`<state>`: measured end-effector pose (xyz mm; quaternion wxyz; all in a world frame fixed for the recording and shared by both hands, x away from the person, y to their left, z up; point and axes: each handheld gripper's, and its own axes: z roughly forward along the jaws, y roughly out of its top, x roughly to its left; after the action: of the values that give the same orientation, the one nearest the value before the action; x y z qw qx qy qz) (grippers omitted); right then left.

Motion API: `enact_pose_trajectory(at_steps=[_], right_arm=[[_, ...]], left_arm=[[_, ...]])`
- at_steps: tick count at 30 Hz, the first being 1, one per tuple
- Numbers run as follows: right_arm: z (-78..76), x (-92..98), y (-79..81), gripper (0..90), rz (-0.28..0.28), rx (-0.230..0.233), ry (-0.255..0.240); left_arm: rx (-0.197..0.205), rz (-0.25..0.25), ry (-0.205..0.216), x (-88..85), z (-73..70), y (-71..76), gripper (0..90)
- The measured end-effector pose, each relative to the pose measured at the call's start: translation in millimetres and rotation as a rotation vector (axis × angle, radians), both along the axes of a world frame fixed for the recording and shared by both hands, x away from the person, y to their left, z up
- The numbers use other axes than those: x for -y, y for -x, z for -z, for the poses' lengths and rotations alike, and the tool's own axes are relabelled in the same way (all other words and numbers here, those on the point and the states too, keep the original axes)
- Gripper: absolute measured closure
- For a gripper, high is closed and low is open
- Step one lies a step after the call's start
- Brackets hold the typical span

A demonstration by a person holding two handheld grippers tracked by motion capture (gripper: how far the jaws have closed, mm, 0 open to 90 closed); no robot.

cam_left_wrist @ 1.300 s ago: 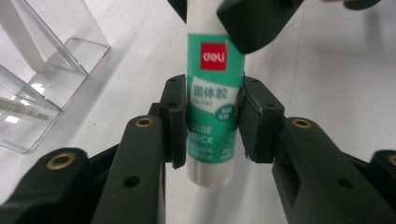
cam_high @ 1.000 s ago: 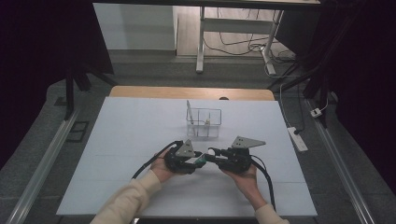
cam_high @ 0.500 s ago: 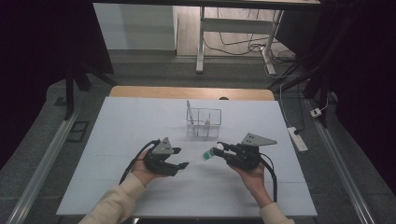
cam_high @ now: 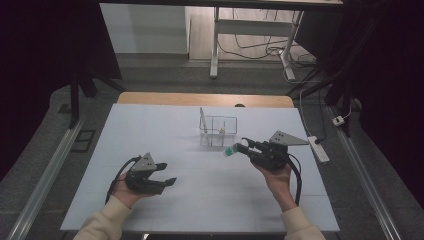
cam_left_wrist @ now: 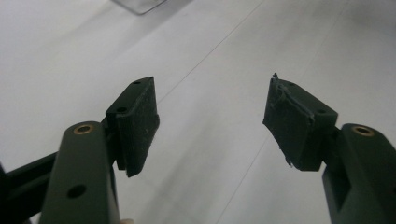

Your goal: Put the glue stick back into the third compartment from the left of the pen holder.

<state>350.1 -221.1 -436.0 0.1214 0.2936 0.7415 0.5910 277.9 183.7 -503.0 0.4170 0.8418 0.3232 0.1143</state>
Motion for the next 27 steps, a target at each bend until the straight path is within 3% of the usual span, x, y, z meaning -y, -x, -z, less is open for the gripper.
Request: enact_pose_trajectory(at_steps=[11, 27], right_arm=[[-21.1, -7.3, -26.0, 63.9, 0.069, 0.022, 0.030], [-28.1, -20.9, -62.1, 63.9, 0.137, 0.014, 0.064]], left_arm=[[-0.021, -0.061, 0.017, -30.8, 9.9, 13.8, 34.1], [-0.015, -0.089, 0.027, -36.8, 10.5, 12.6, 34.2]])
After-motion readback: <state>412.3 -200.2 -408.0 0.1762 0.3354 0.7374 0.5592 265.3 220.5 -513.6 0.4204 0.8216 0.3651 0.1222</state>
